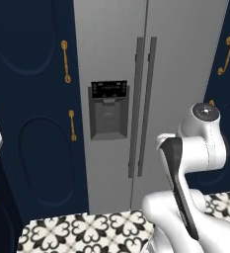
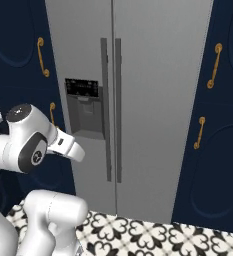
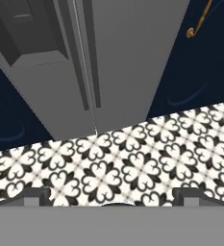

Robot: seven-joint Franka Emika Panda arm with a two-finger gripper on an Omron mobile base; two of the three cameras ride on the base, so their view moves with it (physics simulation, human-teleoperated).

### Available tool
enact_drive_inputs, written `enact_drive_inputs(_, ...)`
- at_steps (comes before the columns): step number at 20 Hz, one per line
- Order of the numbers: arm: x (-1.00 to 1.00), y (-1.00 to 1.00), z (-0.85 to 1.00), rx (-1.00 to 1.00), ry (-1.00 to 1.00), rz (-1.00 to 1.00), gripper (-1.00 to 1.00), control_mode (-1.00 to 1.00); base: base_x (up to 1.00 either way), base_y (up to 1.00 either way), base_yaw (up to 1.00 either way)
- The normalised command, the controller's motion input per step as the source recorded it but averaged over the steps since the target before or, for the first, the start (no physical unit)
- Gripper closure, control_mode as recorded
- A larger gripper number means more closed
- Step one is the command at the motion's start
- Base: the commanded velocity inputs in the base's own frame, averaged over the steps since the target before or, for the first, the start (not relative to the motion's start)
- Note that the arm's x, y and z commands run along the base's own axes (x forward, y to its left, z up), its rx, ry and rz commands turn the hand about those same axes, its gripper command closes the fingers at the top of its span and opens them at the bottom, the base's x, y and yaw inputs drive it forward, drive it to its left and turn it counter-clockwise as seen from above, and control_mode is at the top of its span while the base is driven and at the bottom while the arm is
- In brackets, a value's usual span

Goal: Grab a lemon wedge from the fridge and one ice cube from the ice bowl, and put them in the glass of lemonade.

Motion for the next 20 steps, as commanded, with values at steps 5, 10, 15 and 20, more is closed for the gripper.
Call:
enact_drive_inputs(5, 0.0, 0.0, 0.0, 0.0, 0.0, 0.0, -1.0, -1.0, 0.0, 0.0, 0.0)
enact_drive_inputs(10, 0.0, -0.02, 0.0, 0.0, 0.0, 0.0, -1.0, -1.0, 0.0, 0.0, 0.0)
enact_drive_inputs(15, 0.04, -0.07, 0.06, 0.0, -0.11, 0.0, -1.0, -1.0, 0.0, 0.0, 0.0)
enact_drive_inputs(20, 0.0, -0.03, 0.03, 0.0, -0.13, 0.0, -1.0, -1.0, 0.0, 0.0, 0.0)
